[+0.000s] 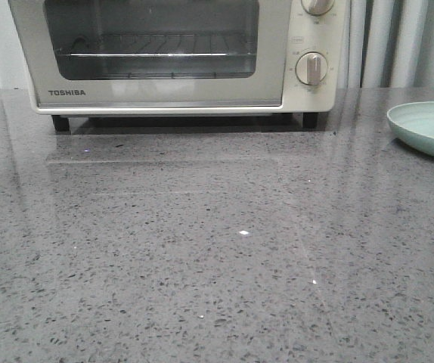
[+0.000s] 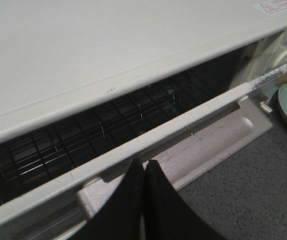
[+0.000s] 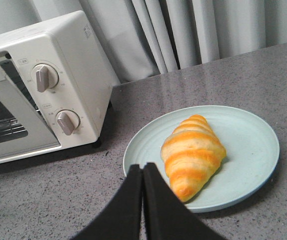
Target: Put bread in oven
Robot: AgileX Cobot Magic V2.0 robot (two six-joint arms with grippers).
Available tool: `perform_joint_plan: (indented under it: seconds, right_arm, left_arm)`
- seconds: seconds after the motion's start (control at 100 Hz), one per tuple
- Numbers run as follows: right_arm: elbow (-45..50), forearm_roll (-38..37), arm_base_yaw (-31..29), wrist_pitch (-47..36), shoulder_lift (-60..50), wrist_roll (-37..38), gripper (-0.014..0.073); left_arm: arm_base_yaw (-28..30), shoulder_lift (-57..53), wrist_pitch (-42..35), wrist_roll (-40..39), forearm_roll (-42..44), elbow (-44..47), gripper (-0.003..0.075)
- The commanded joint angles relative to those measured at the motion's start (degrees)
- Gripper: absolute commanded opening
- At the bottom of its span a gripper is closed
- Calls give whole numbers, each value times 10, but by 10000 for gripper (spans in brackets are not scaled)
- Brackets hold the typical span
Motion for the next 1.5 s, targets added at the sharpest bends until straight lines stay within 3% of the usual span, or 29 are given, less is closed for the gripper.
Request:
perform_joint_plan:
  seconds: [0.0, 0.35, 0.81, 1.09, 1.49]
  right_arm:
    - [-22, -5, -3, -40, 9, -7, -48]
    - [-22, -5, -3, -51, 9, -7, -48]
    - [-22, -5, -3, -61, 9, -7, -48]
    - [-40, -5, -3, -62, 9, -7, -48]
    - [-175, -50, -3, -18, 60, -7, -48]
  left_arm:
    - [2, -6, 39, -4, 17, 28, -22]
    - [2, -17, 24, -4, 11, 115, -22]
    - [1, -17, 36, -4, 0, 151, -22]
    - [1, -22, 117, -4, 0, 151, -22]
    - [2, -253, 150, -24, -25, 151, -22]
